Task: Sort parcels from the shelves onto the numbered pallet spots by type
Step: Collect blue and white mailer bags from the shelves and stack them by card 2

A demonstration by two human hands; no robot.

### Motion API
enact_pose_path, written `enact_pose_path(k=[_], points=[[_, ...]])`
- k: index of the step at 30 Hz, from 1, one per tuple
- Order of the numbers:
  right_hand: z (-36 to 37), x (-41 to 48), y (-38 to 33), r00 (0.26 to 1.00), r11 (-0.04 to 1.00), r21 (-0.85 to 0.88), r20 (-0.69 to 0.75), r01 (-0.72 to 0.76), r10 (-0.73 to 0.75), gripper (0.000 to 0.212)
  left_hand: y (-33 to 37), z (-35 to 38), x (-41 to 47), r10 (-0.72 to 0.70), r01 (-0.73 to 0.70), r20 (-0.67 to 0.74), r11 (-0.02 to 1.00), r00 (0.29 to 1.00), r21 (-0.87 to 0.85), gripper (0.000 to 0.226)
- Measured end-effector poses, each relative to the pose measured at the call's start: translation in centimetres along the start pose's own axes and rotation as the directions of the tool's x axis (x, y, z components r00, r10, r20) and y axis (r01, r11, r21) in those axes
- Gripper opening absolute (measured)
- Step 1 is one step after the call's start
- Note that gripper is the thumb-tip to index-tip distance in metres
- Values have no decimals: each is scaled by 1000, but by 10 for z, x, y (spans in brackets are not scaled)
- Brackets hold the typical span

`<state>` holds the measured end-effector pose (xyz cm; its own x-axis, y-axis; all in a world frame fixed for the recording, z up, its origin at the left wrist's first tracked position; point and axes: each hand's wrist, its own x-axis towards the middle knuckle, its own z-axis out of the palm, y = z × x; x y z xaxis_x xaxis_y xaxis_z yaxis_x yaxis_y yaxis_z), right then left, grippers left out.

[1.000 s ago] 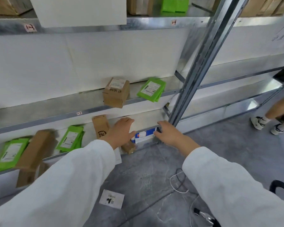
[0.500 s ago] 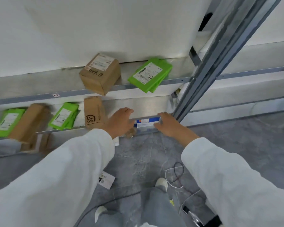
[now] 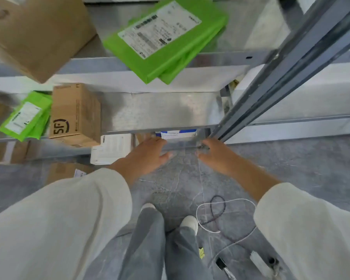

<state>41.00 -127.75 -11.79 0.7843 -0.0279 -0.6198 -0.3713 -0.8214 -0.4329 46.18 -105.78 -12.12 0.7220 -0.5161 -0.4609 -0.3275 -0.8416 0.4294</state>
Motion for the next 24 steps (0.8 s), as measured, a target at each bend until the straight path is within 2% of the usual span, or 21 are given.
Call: enact_pose_path(k=[3, 6, 10, 14, 16, 20, 22, 24], points=[[33, 56, 44, 997, 998, 14, -18, -68, 69, 56, -41, 46, 50, -28, 28, 18, 999, 999, -18, 37], [71, 115, 83, 993, 993, 27, -25, -118, 118, 48, -81, 102, 96, -105, 109, 51, 992, 993, -64, 30], [120, 188, 124, 987, 990, -19, -87, -140, 138, 37, -121, 173, 151, -216, 217, 26, 964, 976, -155, 33], [151, 258, 150, 978, 989, -4, -146, -149, 147, 42, -163, 217, 204, -303, 298, -12, 942, 953, -153, 39], [158, 301, 156, 966, 987, 30, -205, -155, 158, 50, -189, 226, 233, -302, 294, -60, 949, 951, -112, 38], [164, 387, 174, 944, 956, 265, -267, -122, 195, 74, -226, 229, 292, -274, 258, -209, 961, 939, -100, 41], [162, 417, 192, 937, 946, 302, -283, -114, 204, 79, -237, 230, 318, -329, 307, -265, 944, 906, -123, 53], [155, 433, 199, 921, 936, 330, -315, -122, 230, 73, -238, 230, 340, -370, 321, -273, 924, 888, -210, 69]])
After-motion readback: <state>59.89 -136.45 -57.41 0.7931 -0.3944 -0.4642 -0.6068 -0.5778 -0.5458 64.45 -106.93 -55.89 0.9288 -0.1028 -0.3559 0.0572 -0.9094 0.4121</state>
